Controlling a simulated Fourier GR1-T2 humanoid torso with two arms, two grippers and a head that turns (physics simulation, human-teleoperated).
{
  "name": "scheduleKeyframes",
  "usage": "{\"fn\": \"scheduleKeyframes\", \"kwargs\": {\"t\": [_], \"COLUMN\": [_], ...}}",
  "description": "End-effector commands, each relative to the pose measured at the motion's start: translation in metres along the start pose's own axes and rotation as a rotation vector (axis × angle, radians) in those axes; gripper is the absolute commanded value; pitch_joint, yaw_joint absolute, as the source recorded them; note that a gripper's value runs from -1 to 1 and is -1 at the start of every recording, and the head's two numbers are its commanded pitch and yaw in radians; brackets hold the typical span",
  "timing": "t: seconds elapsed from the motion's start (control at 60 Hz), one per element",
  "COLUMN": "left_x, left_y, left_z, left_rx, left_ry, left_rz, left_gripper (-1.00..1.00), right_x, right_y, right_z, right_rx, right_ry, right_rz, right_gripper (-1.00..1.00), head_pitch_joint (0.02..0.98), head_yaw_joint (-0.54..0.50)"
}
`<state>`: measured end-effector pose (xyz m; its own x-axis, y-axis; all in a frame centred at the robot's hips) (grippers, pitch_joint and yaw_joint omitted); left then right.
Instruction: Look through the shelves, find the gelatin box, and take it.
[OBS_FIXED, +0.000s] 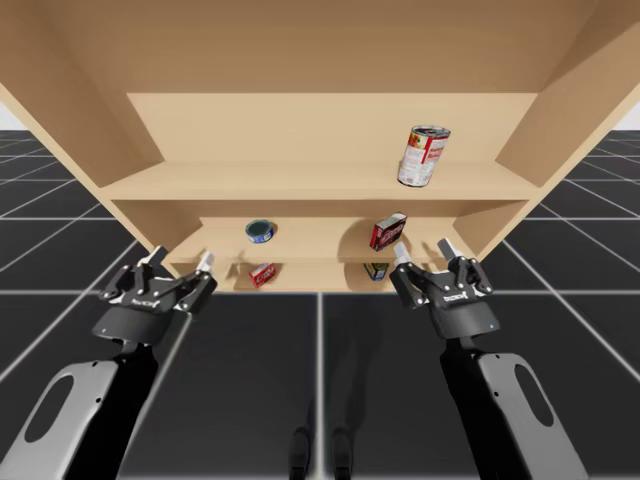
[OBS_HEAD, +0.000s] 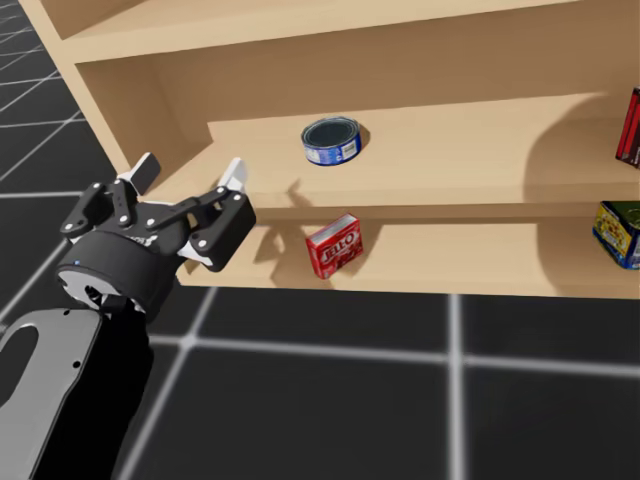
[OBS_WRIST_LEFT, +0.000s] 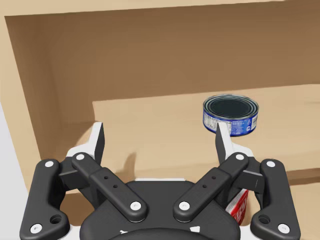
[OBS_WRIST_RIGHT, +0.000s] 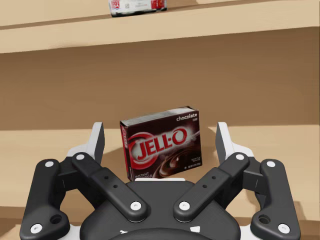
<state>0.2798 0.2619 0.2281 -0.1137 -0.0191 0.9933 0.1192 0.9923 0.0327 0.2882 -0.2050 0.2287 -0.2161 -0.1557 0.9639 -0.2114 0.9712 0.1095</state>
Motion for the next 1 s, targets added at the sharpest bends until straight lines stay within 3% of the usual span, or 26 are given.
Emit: {"fn": "scheduleKeyframes", "kwargs": {"t": [0.017, 0.15, 0.267, 0.35, 0.533, 0.883, 1.0], "left_x": [0.005, -0.01, -0.032, -0.047, -0.072, -0.082, -0.086], "left_y": [0.001, 0.009, 0.012, 0.012, 0.006, -0.028, -0.036], "left_z": [0.028, 0.051, 0.056, 0.053, 0.034, -0.019, -0.035], "left_rx": [-0.064, -0.093, -0.118, -0.13, -0.174, -0.288, -0.294], "left_ry": [0.025, 0.079, 0.127, 0.164, 0.23, 0.279, 0.299], "left_rz": [0.03, 0.034, 0.018, 0.038, 0.064, -0.002, 0.0], "left_gripper": [-1.0, -1.0, -1.0, -1.0, -1.0, -1.0, -1.0], "right_x": [0.0, 0.0, 0.0, 0.0, 0.0, 0.0, 0.0], "right_y": [0.0, -0.001, -0.001, -0.002, -0.002, -0.002, -0.002], "right_z": [0.0, 0.0, -0.001, -0.001, -0.001, -0.001, -0.001], "right_rx": [-0.002, -0.003, -0.003, -0.003, -0.002, -0.001, -0.001], "right_ry": [0.002, 0.002, 0.001, 0.0, -0.001, 0.0, -0.001], "right_rz": [-0.008, -0.011, -0.012, -0.012, -0.015, -0.016, -0.022], "right_gripper": [-1.0, -1.0, -1.0, -1.0, -1.0, -1.0, -1.0], "head_pitch_joint": [0.752, 0.752, 0.752, 0.751, 0.752, 0.754, 0.756], "head_yaw_joint": [0.27, 0.28, 0.28, 0.28, 0.28, 0.28, 0.27]}}
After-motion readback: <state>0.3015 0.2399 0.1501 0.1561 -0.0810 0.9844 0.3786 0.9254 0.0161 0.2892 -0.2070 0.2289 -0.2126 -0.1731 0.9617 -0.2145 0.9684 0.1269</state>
